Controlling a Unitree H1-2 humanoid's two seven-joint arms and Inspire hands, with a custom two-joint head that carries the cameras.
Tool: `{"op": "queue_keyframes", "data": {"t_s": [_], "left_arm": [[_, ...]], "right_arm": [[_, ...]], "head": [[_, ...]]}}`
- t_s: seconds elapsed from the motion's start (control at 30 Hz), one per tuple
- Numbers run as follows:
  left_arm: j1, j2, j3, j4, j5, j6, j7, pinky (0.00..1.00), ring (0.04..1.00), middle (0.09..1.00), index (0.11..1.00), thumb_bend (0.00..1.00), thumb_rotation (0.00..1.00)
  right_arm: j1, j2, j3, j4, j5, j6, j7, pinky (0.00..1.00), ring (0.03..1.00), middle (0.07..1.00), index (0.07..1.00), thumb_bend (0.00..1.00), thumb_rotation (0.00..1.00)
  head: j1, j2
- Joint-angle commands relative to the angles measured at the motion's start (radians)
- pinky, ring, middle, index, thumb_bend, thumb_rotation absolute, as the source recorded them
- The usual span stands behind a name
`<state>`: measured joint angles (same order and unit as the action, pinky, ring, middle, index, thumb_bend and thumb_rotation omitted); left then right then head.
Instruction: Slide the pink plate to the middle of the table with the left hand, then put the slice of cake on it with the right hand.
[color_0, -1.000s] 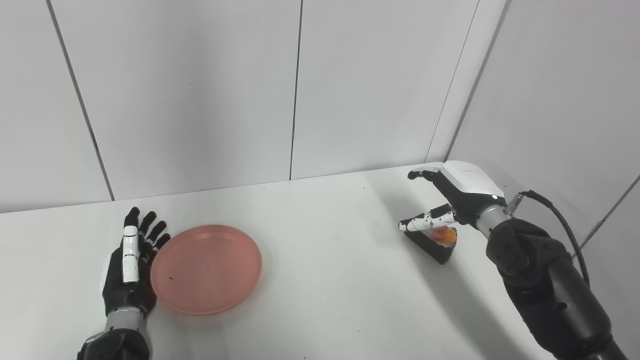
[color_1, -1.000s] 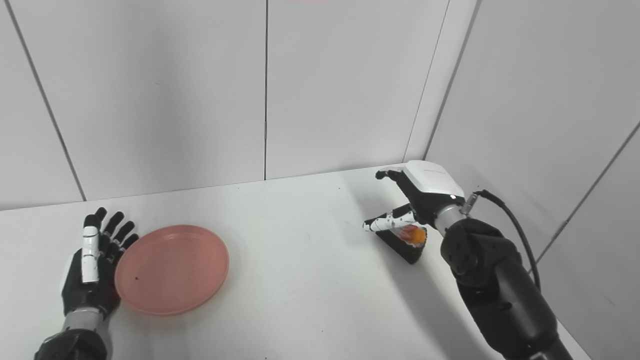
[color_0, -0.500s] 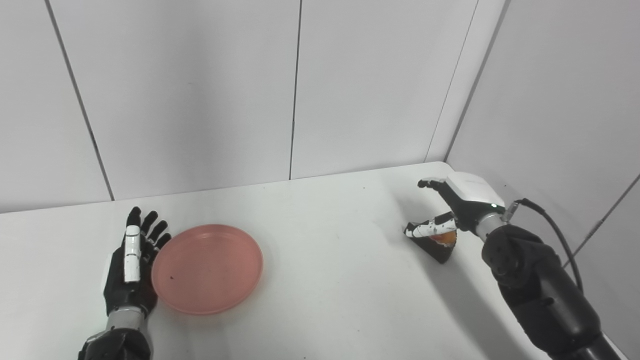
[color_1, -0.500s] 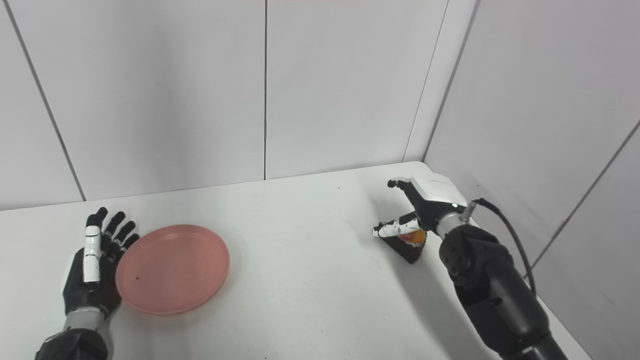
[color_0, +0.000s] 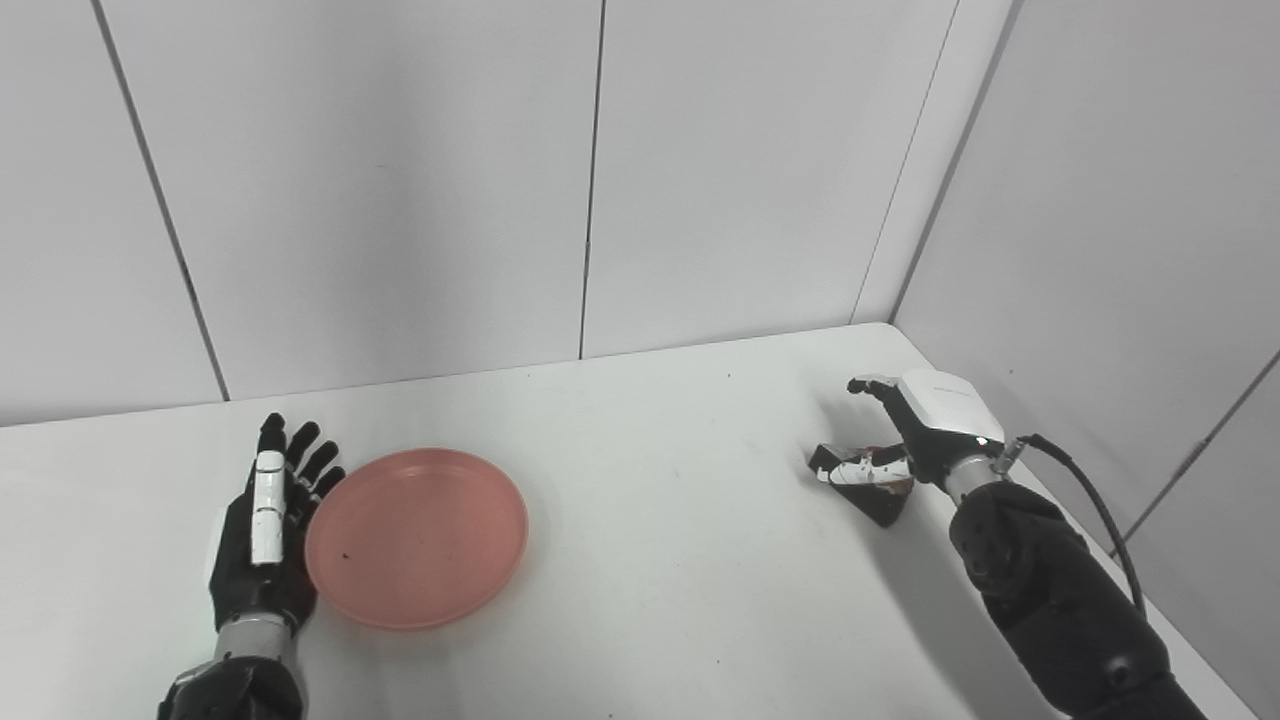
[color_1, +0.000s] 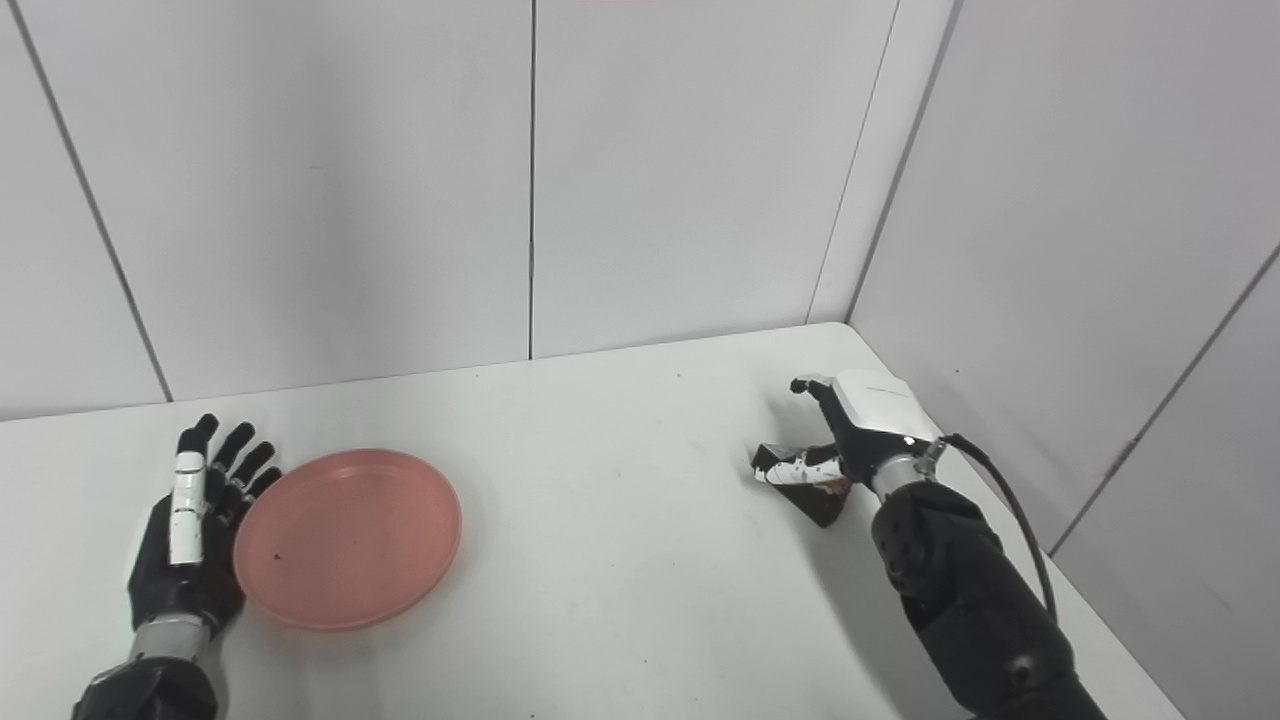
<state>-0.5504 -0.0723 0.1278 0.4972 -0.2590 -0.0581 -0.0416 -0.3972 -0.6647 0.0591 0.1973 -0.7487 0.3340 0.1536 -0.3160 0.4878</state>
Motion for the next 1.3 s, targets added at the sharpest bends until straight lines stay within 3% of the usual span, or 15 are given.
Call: {"op": "queue_keyframes", "data": {"t_s": [0.0, 0.47, 0.83, 1.27], "left_arm": [[0.032, -0.003, -0.001, 0.019, 0.007, 0.05, 0.013, 0.89, 0.907, 0.941, 1.0, 0.65, 0.85], [0.032, -0.005, -0.002, 0.015, 0.008, 0.061, 0.021, 0.88, 0.901, 0.933, 1.0, 0.64, 0.84], [0.032, -0.007, -0.004, 0.005, 0.007, 0.073, 0.024, 0.87, 0.9, 0.933, 1.0, 0.65, 0.84], [0.033, -0.004, -0.007, 0.009, 0.016, 0.073, 0.021, 0.86, 0.899, 0.94, 1.0, 0.65, 0.86]], "right_arm": [[-0.028, -0.047, 0.001, -0.004, -0.011, -0.021, -0.02, 0.79, 0.859, 0.851, 0.812, 1.0, 0.53], [-0.018, -0.08, 0.019, -0.013, 0.023, -0.018, 0.011, 0.78, 0.851, 0.847, 0.806, 1.0, 0.56], [0.004, -0.1, 0.011, -0.076, 0.033, 0.027, 0.1, 0.77, 0.852, 0.856, 0.808, 1.0, 0.54], [0.024, -0.103, 0.004, -0.079, 0.046, 0.035, 0.127, 0.76, 0.853, 0.856, 0.802, 1.0, 0.51]], "head": [[0.001, 0.003], [0.003, 0.005], [0.006, 0.01], [0.016, 0.016]]}}
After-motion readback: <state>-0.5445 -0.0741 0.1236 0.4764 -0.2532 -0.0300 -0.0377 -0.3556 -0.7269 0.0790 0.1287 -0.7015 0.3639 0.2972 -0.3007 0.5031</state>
